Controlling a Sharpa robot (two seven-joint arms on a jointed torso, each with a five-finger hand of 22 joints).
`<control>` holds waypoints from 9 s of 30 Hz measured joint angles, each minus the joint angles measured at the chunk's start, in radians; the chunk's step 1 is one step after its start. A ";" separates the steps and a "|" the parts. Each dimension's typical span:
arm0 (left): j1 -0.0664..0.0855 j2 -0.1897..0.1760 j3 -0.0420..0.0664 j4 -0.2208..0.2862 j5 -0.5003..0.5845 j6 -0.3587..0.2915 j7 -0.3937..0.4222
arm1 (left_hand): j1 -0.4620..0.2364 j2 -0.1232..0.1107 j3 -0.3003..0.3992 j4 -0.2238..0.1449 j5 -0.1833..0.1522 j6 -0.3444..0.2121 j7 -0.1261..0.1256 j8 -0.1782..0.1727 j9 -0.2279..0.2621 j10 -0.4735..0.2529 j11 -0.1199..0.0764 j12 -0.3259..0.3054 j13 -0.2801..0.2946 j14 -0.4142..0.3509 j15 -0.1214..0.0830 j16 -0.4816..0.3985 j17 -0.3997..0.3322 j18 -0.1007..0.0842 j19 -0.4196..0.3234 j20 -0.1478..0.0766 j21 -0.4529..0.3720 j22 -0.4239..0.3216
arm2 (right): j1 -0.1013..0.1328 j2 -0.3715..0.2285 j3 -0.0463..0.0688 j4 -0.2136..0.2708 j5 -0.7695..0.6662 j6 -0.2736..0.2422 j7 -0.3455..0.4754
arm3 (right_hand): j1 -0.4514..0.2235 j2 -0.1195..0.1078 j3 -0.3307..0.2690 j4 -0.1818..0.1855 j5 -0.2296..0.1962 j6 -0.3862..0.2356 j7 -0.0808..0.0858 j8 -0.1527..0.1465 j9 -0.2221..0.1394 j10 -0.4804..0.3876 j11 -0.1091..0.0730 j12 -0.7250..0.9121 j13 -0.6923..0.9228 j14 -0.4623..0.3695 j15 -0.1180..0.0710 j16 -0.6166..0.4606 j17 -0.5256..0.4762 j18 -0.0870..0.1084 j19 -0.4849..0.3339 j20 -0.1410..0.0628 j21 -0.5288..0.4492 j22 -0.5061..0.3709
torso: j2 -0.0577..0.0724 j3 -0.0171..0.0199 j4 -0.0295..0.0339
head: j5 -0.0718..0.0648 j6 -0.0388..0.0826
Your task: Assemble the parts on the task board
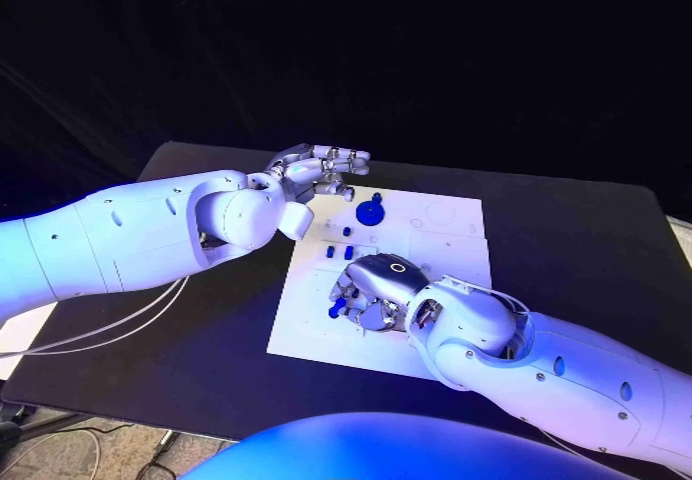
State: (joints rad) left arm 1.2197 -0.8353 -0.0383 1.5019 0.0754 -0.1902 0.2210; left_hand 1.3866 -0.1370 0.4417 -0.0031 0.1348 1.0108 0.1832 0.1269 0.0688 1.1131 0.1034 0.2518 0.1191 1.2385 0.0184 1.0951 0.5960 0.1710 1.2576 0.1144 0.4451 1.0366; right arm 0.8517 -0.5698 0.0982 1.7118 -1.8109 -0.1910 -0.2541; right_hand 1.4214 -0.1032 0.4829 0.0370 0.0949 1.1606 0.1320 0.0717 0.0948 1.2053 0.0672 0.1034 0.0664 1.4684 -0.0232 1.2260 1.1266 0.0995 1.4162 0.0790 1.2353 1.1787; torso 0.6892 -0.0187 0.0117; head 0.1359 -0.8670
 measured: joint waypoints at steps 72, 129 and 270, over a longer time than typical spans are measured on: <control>0.000 -0.030 -0.002 0.008 -0.003 0.008 -0.009 | 0.000 0.000 0.000 0.000 0.000 -0.006 0.002 0.000 0.000 -0.004 0.004 0.000 0.000 0.000 0.000 0.000 -0.001 0.000 0.000 0.000 0.000 -0.001 | -0.076 -0.487 0.082 0.266 0.266 -0.175 -0.332 | -0.164 0.015 -0.584 0.253 0.222 -0.090 -0.042 0.121 0.041 0.196 -0.061 1.092 1.096 -0.002 -0.041 0.257 0.181 -0.047 0.052 -0.034 0.213 0.129 | -0.008 0.0013 -0.0459 | -0.112 0.042; 0.000 -0.029 -0.003 0.008 -0.003 0.019 -0.015 | 0.000 0.000 -0.003 -0.003 0.000 -0.006 0.002 0.000 0.000 -0.011 0.003 0.007 0.001 0.000 0.000 0.000 -0.004 0.000 0.000 0.000 0.000 -0.002 | -0.113 -0.400 0.112 0.267 0.245 -0.213 -0.346 | -0.117 0.102 -0.608 0.251 0.302 -0.065 -0.052 0.176 0.092 0.199 -0.058 1.118 1.170 -0.003 -0.047 0.292 0.181 -0.062 0.049 -0.039 0.253 0.129 | -0.008 -0.0035 -0.0326 | -0.107 0.023; -0.013 -0.035 -0.008 -0.004 -0.009 0.040 -0.032 | 0.000 0.000 -0.009 -0.003 0.000 -0.007 0.000 0.005 0.000 -0.013 0.006 0.019 0.002 0.000 0.000 0.000 -0.006 0.000 0.000 0.000 -0.006 -0.004 | -0.133 -0.422 0.119 0.193 -0.034 0.054 -0.354 | 0.001 0.095 -0.597 0.184 0.064 -0.019 -0.059 0.087 0.159 0.187 -0.069 0.839 1.062 -0.002 -0.045 0.292 0.181 -0.062 0.050 -0.040 0.240 0.129 | -0.013 -0.0030 -0.0545 | -0.106 0.005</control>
State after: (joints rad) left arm 1.2069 -0.8699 -0.0466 1.4980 0.0666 -0.1503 0.1895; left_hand 1.3866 -0.1369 0.4331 -0.0057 0.1348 1.0034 0.1831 0.1314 0.0688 1.1004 0.1089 0.2706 0.1212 1.2382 0.0188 1.0950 0.5899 0.1710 1.2577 0.1144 0.4395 1.0327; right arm 0.7185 -0.9915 0.2174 1.9049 -1.8449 -0.1369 -0.6076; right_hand 1.4223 -0.0083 -0.1145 0.2211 0.1584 1.1420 0.0732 0.1590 0.2538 1.3924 -0.0018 0.9425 1.1281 1.4666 -0.0682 1.5181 1.3077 0.0375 1.4662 0.0393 1.4758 1.3078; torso 0.6758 -0.0217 -0.0428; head 0.0298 -0.8620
